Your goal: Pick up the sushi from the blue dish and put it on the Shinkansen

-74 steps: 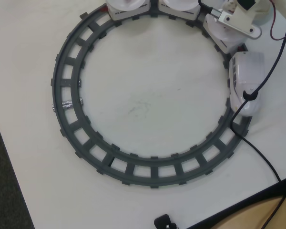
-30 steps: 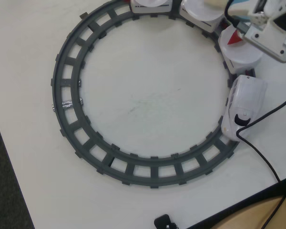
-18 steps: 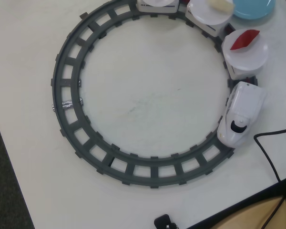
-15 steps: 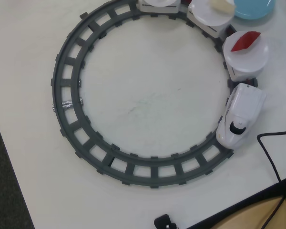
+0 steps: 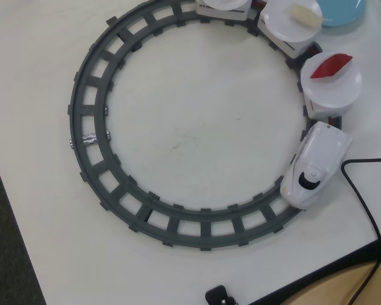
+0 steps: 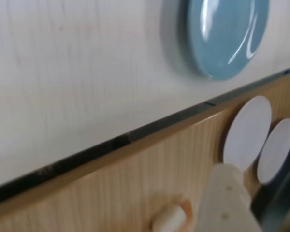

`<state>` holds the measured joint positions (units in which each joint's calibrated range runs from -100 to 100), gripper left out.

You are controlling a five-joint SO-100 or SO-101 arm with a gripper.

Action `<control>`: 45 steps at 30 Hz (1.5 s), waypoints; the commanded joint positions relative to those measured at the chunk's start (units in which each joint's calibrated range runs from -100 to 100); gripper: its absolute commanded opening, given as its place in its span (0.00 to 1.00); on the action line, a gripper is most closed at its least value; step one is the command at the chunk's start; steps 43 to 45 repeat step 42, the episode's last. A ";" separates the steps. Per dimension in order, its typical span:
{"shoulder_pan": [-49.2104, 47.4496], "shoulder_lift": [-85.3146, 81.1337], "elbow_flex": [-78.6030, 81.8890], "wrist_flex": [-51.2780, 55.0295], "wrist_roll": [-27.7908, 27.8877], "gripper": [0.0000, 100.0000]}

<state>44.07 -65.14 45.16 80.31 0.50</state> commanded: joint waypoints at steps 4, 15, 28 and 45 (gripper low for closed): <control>2.76 -20.75 23.51 -6.16 2.86 0.34; 6.72 -32.27 44.88 -6.59 2.96 0.35; 6.72 -32.27 47.21 -6.93 2.91 0.34; 6.72 -32.27 47.21 -6.93 2.91 0.34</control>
